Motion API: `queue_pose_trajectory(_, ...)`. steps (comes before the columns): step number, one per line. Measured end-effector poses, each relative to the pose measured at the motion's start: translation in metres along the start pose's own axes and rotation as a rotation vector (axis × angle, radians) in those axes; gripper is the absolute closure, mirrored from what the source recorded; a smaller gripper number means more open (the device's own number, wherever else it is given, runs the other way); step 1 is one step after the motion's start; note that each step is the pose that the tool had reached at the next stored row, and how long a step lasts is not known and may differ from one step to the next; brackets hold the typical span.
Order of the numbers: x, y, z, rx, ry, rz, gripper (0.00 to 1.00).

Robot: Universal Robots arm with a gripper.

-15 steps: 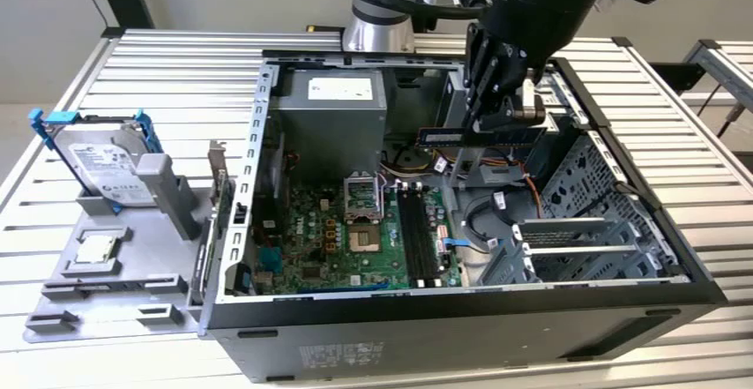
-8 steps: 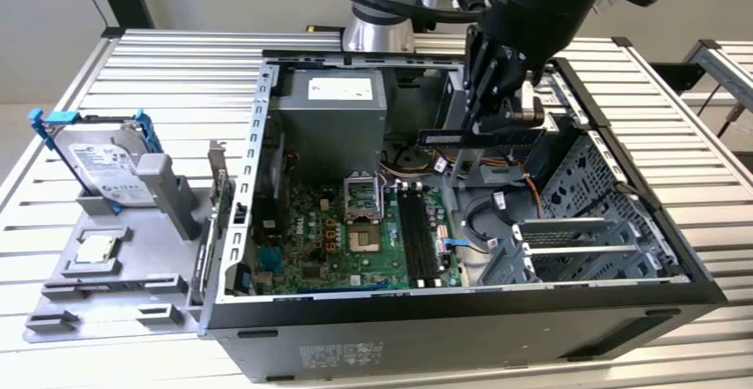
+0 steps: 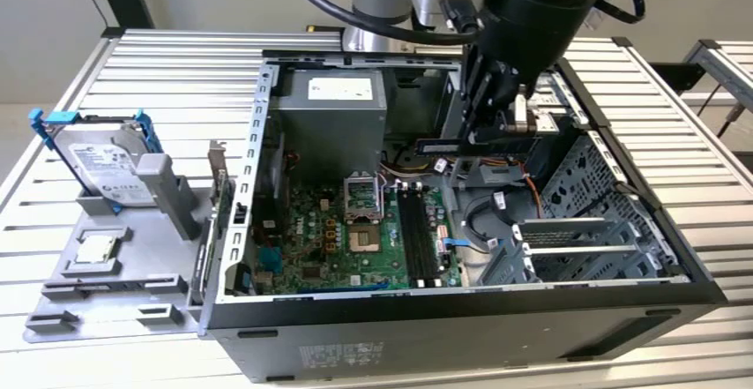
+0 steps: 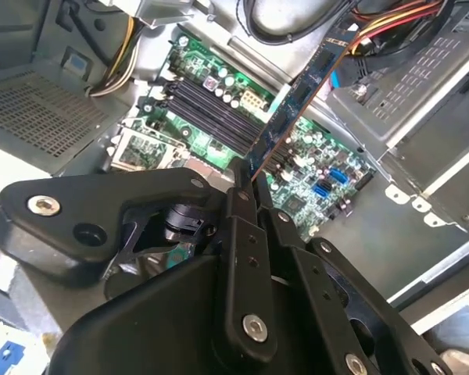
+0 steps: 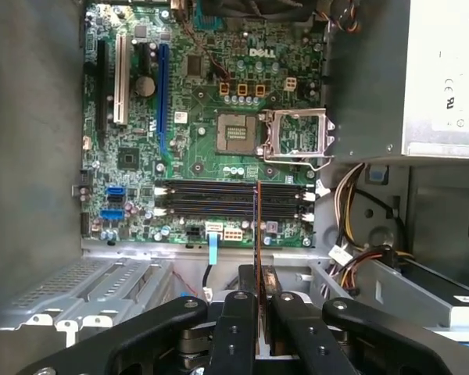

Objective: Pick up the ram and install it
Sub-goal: 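Insert the ram into the slot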

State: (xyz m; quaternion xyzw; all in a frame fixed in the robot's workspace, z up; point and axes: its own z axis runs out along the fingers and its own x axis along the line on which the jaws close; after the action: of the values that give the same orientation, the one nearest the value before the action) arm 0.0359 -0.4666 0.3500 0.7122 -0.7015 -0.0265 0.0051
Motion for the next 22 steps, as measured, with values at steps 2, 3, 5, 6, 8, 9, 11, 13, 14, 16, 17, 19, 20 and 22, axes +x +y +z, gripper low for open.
queue_pose_trajectory(2, -0.0002, -0.0002, 0.0035, -0.0001, 0.0022, 0.000, 1.00)
queue_pose_trajectory(3, -0.0002, -0.0003, 0.0054, -0.0001, 0.0029, 0.000, 1.00)
queue_pose_trajectory(5, -0.0001, -0.0004, 0.0088, -0.0001, 0.0030, 0.000, 1.00)
queue_pose_trajectory(6, -0.0001, -0.0005, 0.0100, -0.0001, 0.0032, 0.000, 1.00)
queue_pose_trajectory(8, 0.0000, -0.0005, 0.0122, -0.0001, 0.0042, 0.000, 1.00)
queue_pose_trajectory(9, 0.0000, -0.0006, 0.0137, -0.0001, 0.0050, 0.000, 1.00)
queue_pose_trajectory(11, 0.0001, -0.0007, 0.0169, -0.0001, 0.0062, 0.000, 1.00)
queue_pose_trajectory(13, 0.0002, -0.0009, 0.0202, -0.0001, 0.0077, 0.000, 1.00)
queue_pose_trajectory(14, 0.0003, -0.0010, 0.0218, -0.0001, 0.0097, 0.000, 1.00)
queue_pose_trajectory(16, 0.0003, -0.0011, 0.0249, -0.0003, 0.0154, 0.001, 1.00)
queue_pose_trajectory(17, 0.0003, -0.0012, 0.0267, -0.0003, 0.0154, 0.001, 1.00)
queue_pose_trajectory(19, 0.0004, -0.0013, 0.0304, -0.0002, 0.0155, 0.001, 1.00)
queue_pose_trajectory(20, 0.0005, -0.0014, 0.0321, -0.0003, 0.0158, 0.001, 1.00)
queue_pose_trajectory(22, 0.0004, -0.0012, 0.0339, -0.0002, 0.0201, 0.007, 1.00)
